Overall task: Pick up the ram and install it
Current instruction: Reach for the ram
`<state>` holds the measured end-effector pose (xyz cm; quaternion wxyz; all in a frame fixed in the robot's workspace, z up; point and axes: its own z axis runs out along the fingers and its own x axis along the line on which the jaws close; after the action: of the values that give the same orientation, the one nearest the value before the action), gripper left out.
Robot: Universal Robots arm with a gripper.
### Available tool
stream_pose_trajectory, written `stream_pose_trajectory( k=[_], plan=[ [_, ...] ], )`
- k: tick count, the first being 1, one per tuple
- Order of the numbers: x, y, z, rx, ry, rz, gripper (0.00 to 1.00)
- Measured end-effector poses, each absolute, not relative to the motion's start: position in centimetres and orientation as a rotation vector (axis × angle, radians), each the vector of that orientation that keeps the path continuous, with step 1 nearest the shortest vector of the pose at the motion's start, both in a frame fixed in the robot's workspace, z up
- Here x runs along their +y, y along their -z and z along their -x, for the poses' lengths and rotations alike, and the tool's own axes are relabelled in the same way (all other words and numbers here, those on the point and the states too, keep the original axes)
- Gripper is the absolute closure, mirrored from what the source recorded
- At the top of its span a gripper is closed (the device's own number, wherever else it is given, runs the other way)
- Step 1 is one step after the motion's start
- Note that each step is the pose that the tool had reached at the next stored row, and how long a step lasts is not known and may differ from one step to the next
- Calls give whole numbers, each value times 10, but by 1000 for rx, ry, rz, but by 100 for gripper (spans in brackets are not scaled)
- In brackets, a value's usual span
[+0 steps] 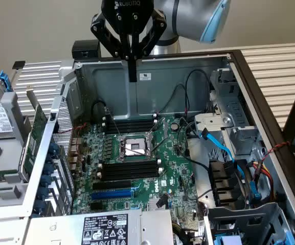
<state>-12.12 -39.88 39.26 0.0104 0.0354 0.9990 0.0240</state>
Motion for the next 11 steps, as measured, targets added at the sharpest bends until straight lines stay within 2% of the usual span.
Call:
stream_pose_trajectory(
  k=[11],
  plan=[
    [-399,-393,121,3118,-75,-110,89]
  ],
)
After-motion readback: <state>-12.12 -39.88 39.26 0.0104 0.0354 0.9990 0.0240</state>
